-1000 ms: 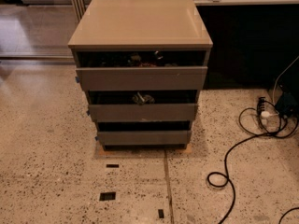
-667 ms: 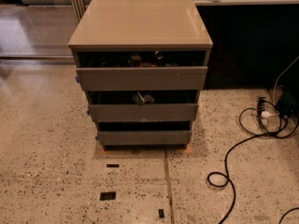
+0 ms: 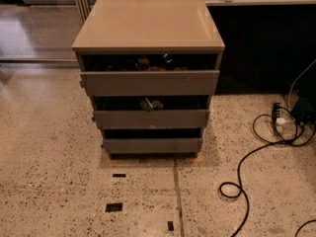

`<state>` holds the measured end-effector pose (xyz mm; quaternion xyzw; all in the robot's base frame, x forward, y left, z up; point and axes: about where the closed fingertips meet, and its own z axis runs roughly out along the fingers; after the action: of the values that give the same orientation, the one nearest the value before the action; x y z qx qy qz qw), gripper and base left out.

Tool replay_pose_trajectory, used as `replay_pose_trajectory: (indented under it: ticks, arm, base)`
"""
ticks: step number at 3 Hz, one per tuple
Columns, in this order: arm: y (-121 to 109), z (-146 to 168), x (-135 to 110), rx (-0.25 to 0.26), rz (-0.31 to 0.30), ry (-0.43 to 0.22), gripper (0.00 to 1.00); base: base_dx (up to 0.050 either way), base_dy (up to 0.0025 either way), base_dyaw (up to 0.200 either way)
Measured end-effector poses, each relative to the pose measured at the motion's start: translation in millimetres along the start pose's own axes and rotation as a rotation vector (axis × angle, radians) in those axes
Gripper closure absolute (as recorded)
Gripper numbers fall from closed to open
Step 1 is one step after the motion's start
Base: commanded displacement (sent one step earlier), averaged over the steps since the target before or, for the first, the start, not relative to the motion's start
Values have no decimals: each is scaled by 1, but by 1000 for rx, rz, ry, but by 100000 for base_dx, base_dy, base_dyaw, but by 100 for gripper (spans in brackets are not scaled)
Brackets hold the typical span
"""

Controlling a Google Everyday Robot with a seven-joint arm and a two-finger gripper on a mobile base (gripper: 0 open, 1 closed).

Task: Place redbull can into top drawer

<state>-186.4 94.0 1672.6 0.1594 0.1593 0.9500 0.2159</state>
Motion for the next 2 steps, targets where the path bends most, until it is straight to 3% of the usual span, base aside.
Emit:
replay_pose_trajectory:
  ticks: [1, 2]
  arm:
    - [3, 0, 0, -13, 5, -8, 0]
    - [26, -2, -2, -103, 40, -65, 0]
  base:
    - [0, 0, 0]
    - [0, 0, 0]
